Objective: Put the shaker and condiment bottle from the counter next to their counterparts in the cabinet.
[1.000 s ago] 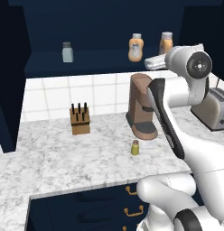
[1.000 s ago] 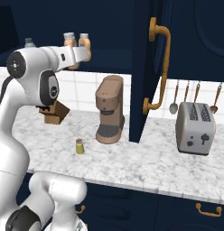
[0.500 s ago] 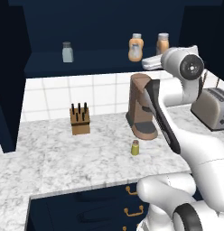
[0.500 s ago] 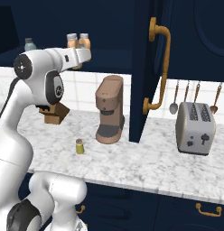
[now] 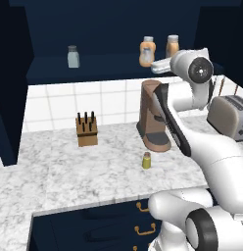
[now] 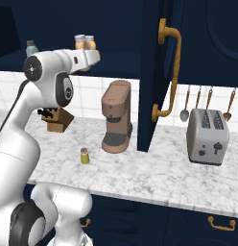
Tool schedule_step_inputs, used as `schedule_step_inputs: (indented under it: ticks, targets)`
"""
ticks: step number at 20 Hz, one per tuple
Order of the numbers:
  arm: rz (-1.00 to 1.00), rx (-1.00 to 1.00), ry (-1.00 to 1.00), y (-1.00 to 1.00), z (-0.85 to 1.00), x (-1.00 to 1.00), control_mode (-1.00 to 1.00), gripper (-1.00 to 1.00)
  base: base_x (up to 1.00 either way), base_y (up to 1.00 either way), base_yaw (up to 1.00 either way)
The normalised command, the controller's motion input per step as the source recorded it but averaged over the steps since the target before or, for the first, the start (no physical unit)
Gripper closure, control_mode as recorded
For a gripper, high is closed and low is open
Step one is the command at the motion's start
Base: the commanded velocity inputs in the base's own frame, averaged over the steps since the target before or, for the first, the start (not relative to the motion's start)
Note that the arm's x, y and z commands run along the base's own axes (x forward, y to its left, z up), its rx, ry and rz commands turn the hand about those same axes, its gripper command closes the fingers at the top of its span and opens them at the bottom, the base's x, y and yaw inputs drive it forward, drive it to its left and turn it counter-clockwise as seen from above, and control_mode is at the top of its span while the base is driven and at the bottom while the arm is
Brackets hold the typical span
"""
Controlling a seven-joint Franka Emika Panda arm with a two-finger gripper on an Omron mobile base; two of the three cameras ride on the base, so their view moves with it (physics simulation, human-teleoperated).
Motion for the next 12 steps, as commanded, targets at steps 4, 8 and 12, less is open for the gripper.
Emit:
schedule_step_inputs:
  ticks: [4,8,12]
  targets:
    - [0.0,0.06,0.0,0.0,-0.08,0.15,-1.0,1.0,0.0,0.0,0.0]
    - [0.0,0.12,0.0,0.0,-0.2,0.01,-1.0,1.0,0.0,0.0,0.0]
    - [0.0,0.08,-0.05,0.0,-0.23,0.01,-1.0,1.0,0.0,0.0,0.0]
